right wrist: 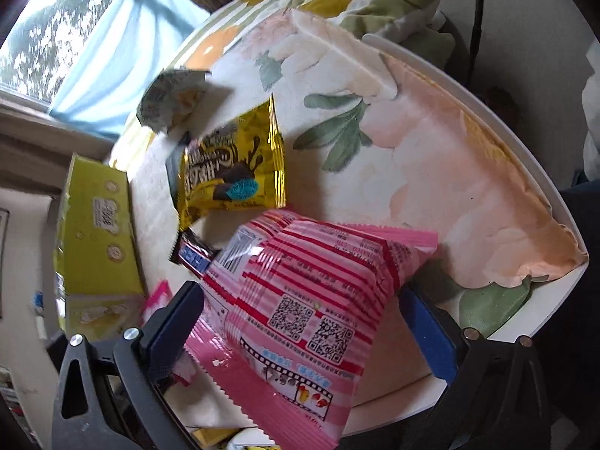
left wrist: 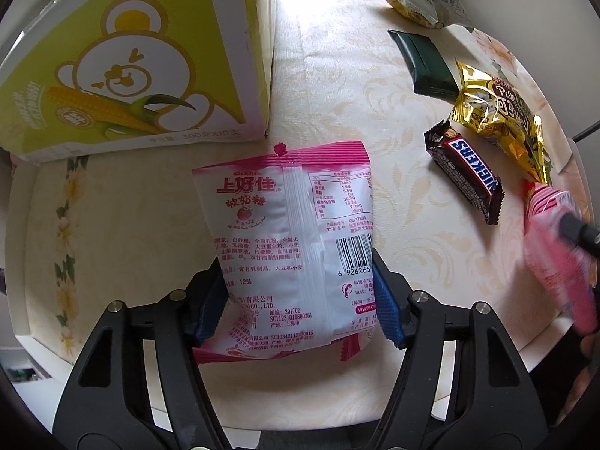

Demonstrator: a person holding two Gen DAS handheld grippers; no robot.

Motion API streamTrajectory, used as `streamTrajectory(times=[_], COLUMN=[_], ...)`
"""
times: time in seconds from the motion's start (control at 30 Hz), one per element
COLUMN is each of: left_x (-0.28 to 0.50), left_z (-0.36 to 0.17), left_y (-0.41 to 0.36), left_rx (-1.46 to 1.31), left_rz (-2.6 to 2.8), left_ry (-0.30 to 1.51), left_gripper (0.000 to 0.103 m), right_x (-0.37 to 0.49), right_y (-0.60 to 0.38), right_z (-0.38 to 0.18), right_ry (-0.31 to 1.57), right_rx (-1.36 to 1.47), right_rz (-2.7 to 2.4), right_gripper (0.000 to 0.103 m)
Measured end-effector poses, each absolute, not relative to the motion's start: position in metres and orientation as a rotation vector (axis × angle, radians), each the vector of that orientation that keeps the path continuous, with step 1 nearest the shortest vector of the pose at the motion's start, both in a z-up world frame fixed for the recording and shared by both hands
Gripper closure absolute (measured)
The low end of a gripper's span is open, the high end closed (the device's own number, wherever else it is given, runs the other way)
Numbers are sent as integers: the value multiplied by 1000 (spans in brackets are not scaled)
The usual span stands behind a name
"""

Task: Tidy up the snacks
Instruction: 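Grasp the white-and-pink pouch with left gripper while right gripper grasps the pink striped bag, then carry both pink bags into the box and open both grippers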

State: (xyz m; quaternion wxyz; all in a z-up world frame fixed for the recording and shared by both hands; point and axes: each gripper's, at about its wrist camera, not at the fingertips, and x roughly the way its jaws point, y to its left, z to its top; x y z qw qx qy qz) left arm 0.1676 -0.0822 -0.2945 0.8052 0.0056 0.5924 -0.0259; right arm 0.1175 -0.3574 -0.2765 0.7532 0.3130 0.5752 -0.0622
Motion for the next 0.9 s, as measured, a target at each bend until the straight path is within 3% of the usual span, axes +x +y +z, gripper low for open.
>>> streamTrajectory(times=[0.1, 0.23, 0.33, 0.37, 0.6, 0.9], left_x=[168, 167, 166, 166, 165, 156], left_z=[-294, -294, -294, -294, -294, -287], left_y=[-82, -81, -82, -82, -82, -82], left_rx=[12, 13, 18, 17, 15, -10], left_rz=[-56, -63, -65, -65, -69, -71], left_ry=[1270, 1272, 1271, 1271, 1275, 1275], left_gripper=[39, 39, 39, 39, 39, 48], right_x=[122, 114, 109, 108, 108, 101], right_y=[-342, -341, -344, -344, -342, -342], right_z=[-283, -279, -277, -274, -268, -258], right_ry=[1327, 1266, 1246, 1227, 1188, 1141], right_rx=[553, 529, 501, 499, 458, 451], right_rz=[-143, -134, -142, -114, -59, -21], right_gripper=[0, 2, 12, 34, 40, 41])
